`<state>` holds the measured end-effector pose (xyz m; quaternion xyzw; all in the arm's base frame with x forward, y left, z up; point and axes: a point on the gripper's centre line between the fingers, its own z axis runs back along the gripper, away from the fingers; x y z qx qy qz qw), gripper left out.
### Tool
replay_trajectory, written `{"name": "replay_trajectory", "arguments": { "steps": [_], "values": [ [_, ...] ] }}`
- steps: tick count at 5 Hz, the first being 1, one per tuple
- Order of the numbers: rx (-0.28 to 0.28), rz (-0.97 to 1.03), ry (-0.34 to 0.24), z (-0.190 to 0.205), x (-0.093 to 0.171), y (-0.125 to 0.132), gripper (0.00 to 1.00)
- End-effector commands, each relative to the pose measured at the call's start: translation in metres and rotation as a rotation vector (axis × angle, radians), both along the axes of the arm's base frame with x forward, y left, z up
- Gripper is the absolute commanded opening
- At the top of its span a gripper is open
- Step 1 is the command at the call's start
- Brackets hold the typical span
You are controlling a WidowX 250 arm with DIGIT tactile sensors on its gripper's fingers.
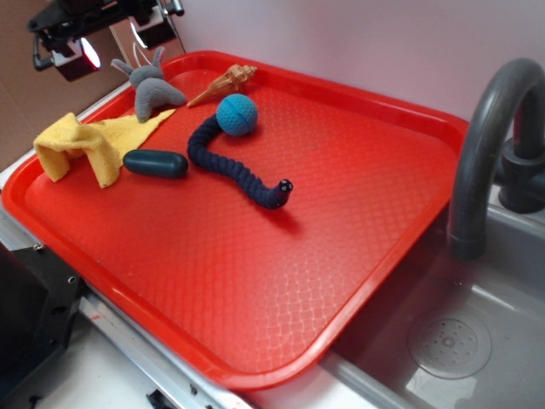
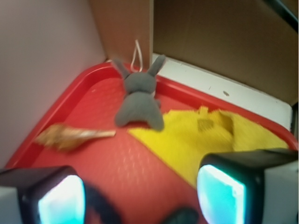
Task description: Grab the gray animal.
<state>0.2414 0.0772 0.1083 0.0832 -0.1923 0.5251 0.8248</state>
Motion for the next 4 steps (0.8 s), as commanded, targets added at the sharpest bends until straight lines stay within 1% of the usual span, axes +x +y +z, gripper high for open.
{"name": "replay_trajectory", "arguments": {
  "steps": [1, 3, 4],
  "values": [
    [0.029, 0.064, -0.018, -0.012, 0.011, 0.046, 1.00],
    [0.030, 0.083, -0.024, -0.040, 0.020, 0.072, 1.00],
    [0.030, 0.033, -0.023, -0.057, 0.030, 0.076, 1.00]
  ]
}}
